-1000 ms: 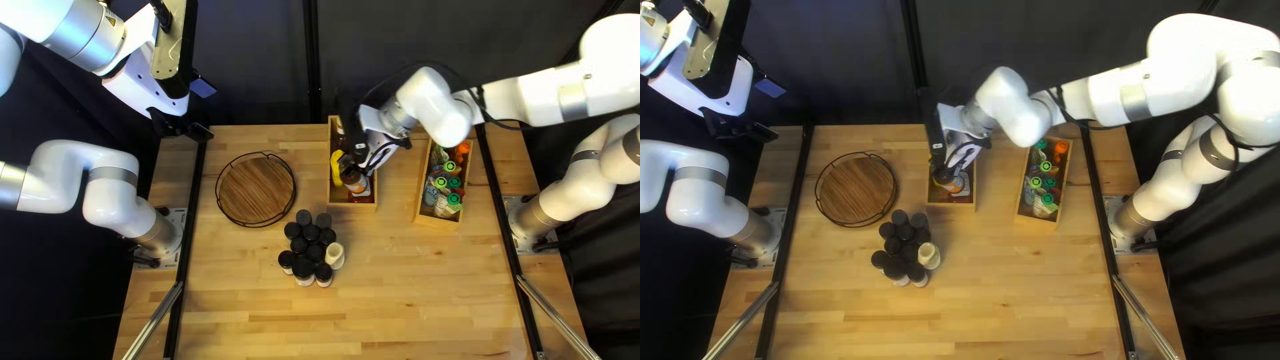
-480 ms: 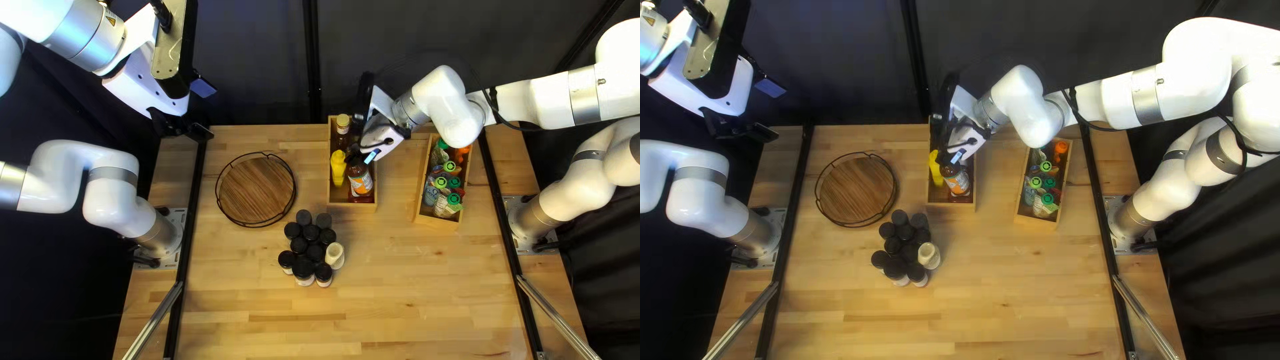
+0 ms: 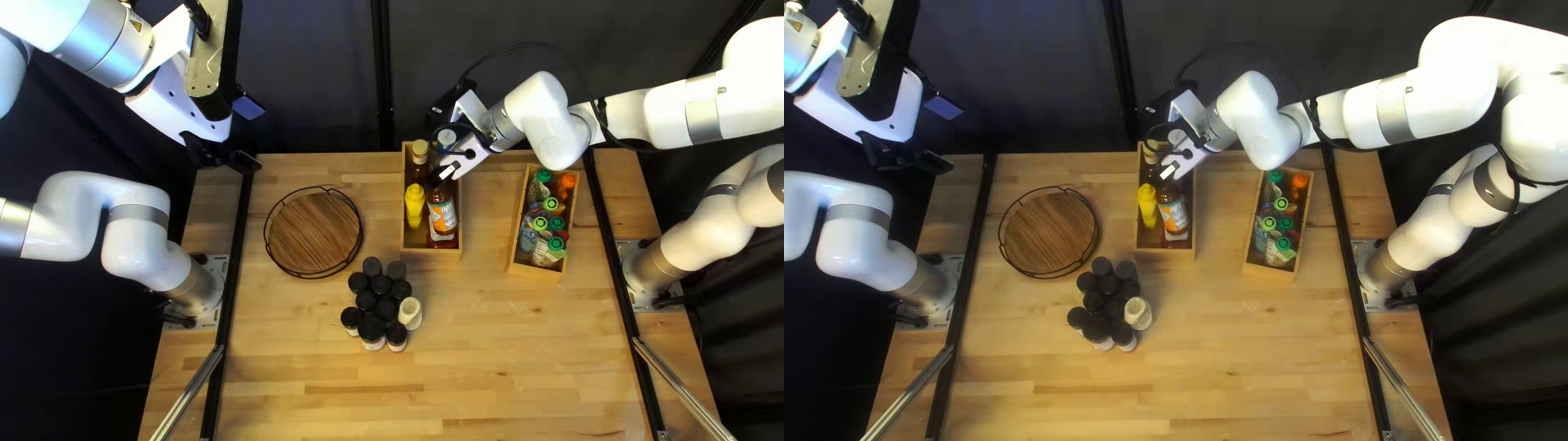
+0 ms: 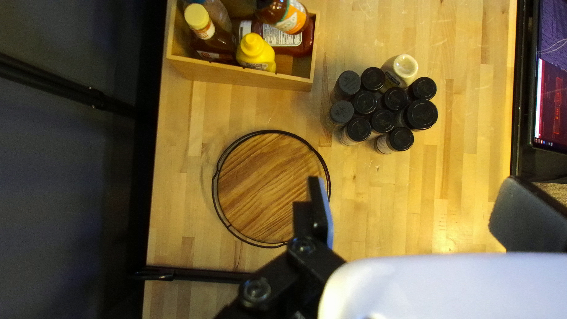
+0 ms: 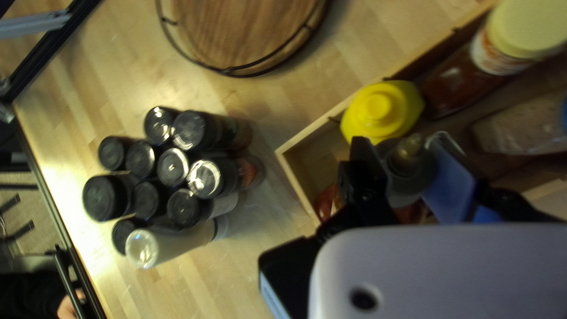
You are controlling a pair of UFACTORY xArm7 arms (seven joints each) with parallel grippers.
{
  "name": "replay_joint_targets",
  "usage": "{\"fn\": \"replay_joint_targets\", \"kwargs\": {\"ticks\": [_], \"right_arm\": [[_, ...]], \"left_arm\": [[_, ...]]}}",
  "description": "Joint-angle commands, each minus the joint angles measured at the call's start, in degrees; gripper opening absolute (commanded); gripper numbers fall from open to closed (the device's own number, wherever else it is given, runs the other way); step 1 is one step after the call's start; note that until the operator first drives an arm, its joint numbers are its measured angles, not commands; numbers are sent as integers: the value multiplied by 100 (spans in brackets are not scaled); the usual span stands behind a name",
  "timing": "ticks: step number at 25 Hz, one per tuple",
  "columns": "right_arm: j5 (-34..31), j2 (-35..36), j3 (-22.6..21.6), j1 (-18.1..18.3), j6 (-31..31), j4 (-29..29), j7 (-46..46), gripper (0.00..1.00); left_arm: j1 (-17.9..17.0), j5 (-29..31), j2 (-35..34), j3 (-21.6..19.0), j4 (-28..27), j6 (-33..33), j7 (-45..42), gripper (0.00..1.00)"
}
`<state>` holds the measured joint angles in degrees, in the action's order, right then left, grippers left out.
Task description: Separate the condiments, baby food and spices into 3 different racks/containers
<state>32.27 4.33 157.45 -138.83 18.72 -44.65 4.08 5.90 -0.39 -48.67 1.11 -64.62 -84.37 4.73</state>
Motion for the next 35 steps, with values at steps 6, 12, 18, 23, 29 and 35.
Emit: {"fn": "replay_joint_targets", "kwargs": {"ticks": [6, 12, 18, 23, 29, 35], "right_arm": [[-405, -15, -46, 74, 23, 0, -556, 98], [-540, 144, -106, 60, 105, 26, -698, 100], [-549, 437, -175, -8, 263, 115, -764, 100], [-1092, 467, -445, -57, 907, -315, -1086, 100], [-2194, 22, -961, -310, 1985, -1263, -1315, 100], [-3258, -396, -1362, -649, 2430, -1721, -980, 100]], "left_arm": [[0, 0, 0, 0, 0, 0, 0, 100], [0, 0, 0, 0, 0, 0, 0, 100], [0, 0, 0, 0, 0, 0, 0, 100], [0, 0, 0, 0, 0, 0, 0, 100], [0, 0, 0, 0, 0, 0, 0, 100], [0, 0, 0, 0, 0, 0, 0, 100]]}}
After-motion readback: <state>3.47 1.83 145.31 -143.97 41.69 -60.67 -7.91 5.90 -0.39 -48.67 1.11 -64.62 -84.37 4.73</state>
